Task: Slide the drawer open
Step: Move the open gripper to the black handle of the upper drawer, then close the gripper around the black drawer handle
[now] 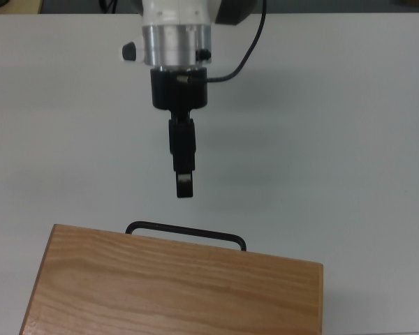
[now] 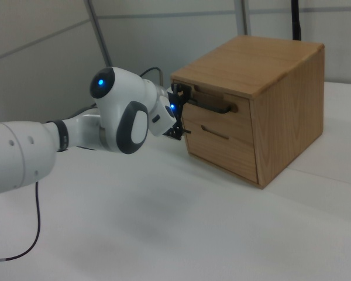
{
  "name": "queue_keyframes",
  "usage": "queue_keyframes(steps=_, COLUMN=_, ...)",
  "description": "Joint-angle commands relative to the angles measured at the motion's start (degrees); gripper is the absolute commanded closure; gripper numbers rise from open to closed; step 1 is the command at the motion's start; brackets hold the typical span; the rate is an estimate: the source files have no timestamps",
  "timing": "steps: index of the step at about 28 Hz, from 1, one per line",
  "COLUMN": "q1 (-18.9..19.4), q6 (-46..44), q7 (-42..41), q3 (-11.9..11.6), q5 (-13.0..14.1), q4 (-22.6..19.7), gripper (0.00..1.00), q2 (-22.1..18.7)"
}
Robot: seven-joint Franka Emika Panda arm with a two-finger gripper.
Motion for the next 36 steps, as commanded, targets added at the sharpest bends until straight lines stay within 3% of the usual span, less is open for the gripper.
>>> queue_keyframes(steps=1, q1=0.0, q6=2.7, q7=0.4, q3=0.2, q5=-3.1, q4=5.4, gripper=0.03, q2=5.2)
queue_keyframes(steps=17, q1=0.0, q6=5.8, q7=-1.6, q3=-0.4, q5=-6.8, q4=10.7, gripper=0.04, q2=11.0)
queue_keyframes(steps=19, q1=0.1, q6=5.8, q7=-1.8, q3=-0.4, q5=-7.3, q4=10.7, gripper=0.13, q2=11.0)
queue_keyframes(steps=26, q1=0.1, q6=5.7, q7=-1.7, q3=-0.4, q5=-9.6, q4=10.7, gripper=0.66, q2=11.3)
queue_keyframes(steps=33, q1=0.0, q6=5.5, q7=-1.8, q3=-0.4, q5=-9.8, q4=10.6, gripper=0.82, q2=10.4)
queue_keyframes(steps=36, q1=0.0, q6=5.3, q7=-1.8, q3=-0.4, q5=-10.5, q4=10.5, gripper=0.97, q2=10.2)
